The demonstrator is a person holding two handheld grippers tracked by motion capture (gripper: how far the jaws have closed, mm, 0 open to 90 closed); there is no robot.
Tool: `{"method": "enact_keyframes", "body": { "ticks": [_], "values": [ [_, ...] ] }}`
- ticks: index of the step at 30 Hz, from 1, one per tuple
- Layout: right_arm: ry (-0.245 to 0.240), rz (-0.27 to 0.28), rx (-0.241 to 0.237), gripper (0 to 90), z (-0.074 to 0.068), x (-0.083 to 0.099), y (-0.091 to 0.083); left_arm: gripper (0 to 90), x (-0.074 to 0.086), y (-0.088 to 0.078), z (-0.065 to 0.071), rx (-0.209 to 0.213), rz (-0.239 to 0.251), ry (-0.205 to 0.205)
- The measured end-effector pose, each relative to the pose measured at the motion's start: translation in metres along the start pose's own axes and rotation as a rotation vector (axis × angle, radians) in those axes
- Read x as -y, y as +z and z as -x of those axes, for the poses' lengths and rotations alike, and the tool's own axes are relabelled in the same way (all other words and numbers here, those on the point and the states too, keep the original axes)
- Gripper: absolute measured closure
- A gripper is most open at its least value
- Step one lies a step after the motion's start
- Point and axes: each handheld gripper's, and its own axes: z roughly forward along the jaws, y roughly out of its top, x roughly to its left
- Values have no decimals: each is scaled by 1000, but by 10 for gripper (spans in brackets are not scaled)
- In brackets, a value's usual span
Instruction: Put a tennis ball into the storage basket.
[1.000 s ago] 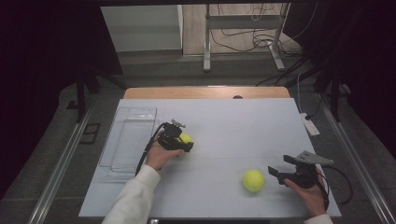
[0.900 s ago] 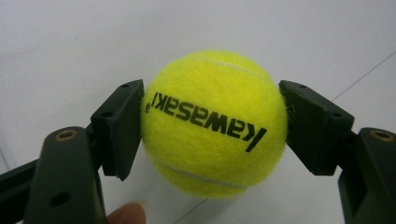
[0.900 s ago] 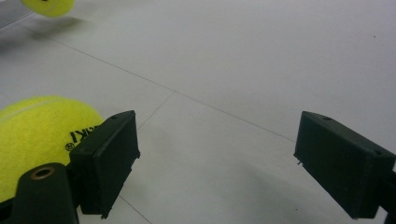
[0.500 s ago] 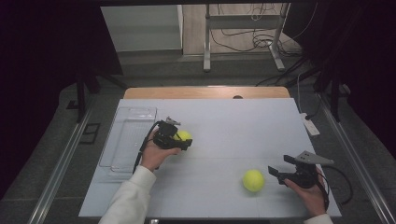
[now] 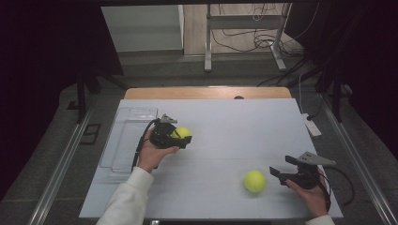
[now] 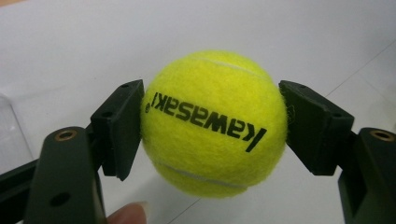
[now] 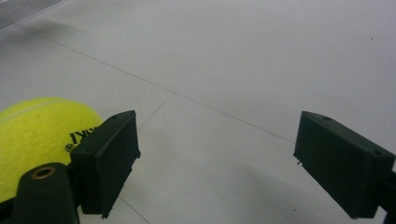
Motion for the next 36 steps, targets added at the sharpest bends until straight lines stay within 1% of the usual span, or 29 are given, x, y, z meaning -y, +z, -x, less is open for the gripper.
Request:
{"method": "enact_keyframes", "body": {
  "ticks": [5,8,14,18,26,36],
  "values": [
    [1,0,0,139,0,0,0,272,-2,-9,1,9,38,-5],
    [2,1,0,139,0,0,0,272,-3,-12,2,8,48,-8],
    [4,1,1,138,0,0,0,272,-6,-21,3,3,67,4],
    [5,2,1,138,0,0,0,271,-7,-24,3,2,78,1],
    [4,2,2,139,0,0,0,271,-13,-37,2,1,116,-10],
    [4,0,2,138,1,0,0,271,-21,-49,0,1,148,-5]
  ]
}}
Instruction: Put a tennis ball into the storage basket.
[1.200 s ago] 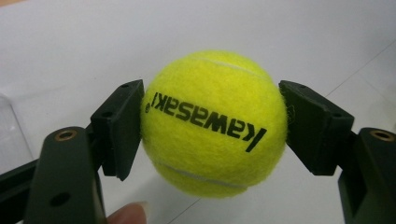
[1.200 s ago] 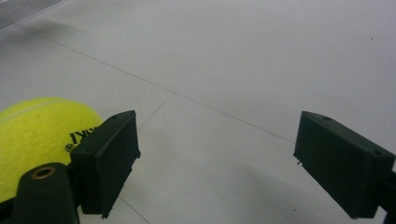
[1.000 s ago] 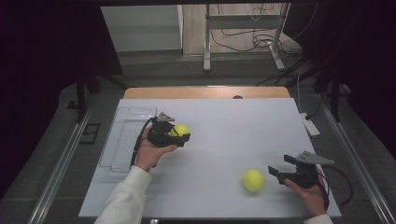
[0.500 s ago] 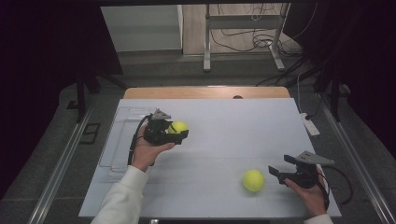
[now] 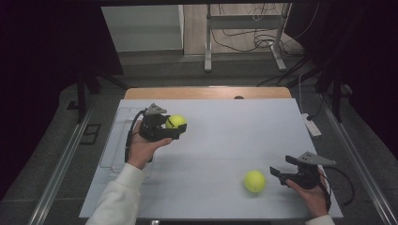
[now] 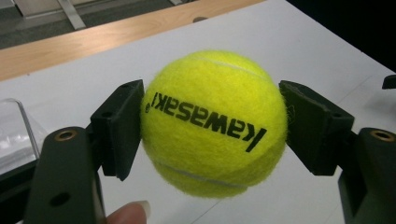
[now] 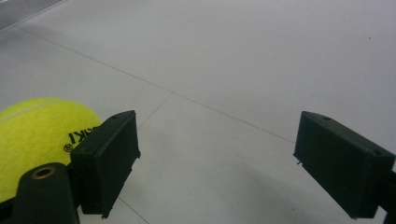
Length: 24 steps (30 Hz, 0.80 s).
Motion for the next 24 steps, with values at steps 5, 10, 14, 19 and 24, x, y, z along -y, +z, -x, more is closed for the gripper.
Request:
{"method": "enact_keyframes", "body": {
  "ticks": [5,10,14,19,24],
  "values": [
    [-1,-2,0,138,0,0,0,271,-3,-3,-1,-6,13,1],
    [-1,-2,0,138,0,0,0,271,-4,-6,-2,-6,24,-1],
    [-1,-3,0,138,0,0,0,271,-5,-9,-3,-2,44,-5],
    [-2,-4,1,138,0,0,0,271,-9,-14,-4,-1,67,-9],
    [-1,-4,0,138,0,0,0,271,-12,-18,-4,-1,82,-6]
  ]
}}
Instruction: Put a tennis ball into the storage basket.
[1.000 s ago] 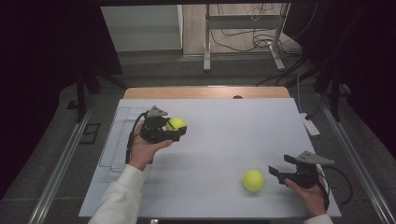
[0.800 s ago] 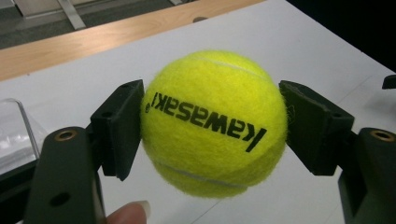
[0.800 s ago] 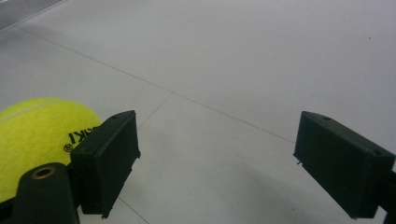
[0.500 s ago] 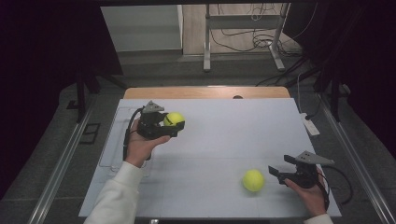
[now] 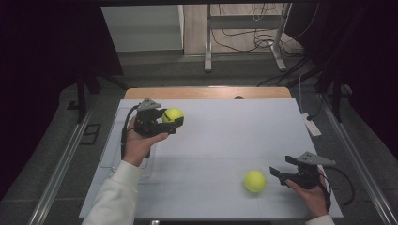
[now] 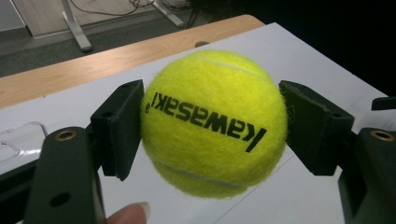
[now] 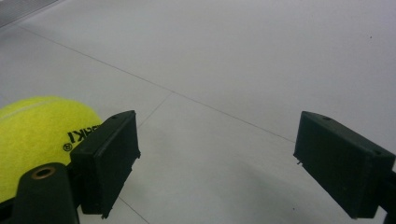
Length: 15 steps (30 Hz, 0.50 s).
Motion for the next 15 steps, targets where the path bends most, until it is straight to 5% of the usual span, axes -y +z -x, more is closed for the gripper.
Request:
{"method": "enact_keyframes", "body": {
  "ticks": [15],
  "values": [
    [-1,0,1,138,0,0,0,271,-7,-6,-4,-17,33,-2]
  ]
}}
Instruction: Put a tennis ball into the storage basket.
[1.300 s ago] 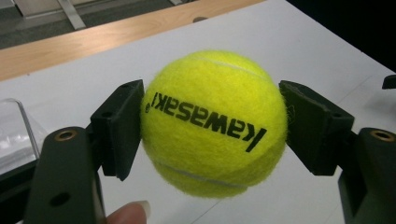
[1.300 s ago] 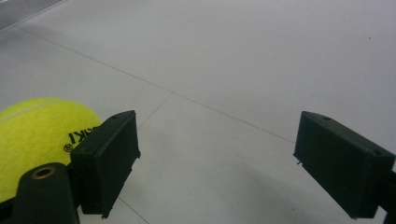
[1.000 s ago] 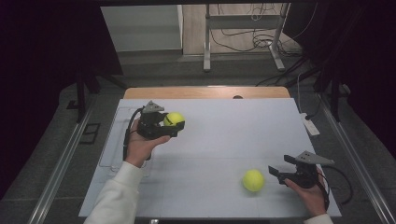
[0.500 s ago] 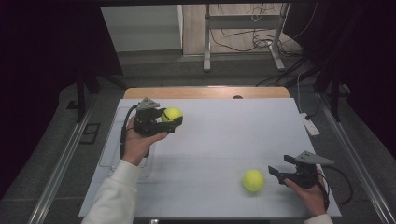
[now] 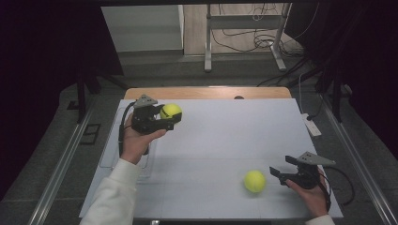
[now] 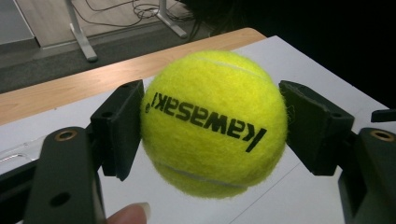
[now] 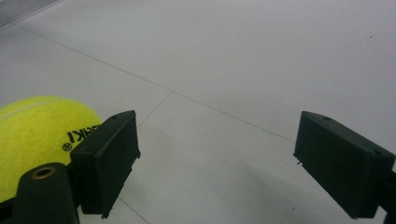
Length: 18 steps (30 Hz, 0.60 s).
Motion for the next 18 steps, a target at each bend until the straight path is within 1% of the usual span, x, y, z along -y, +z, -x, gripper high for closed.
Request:
{"method": "enact_keyframes", "body": {
  "ticks": [4,9,14,18],
  "values": [
    [0,0,0,138,0,0,0,271,-1,0,-3,-13,3,-8],
    [1,3,-1,139,0,0,0,271,-2,0,-7,-19,6,-21],
    [1,5,-1,139,0,0,0,271,-3,1,-10,-29,5,-24],
    [1,6,-1,138,0,0,-1,271,-3,2,-17,-45,4,-32]
  ]
}}
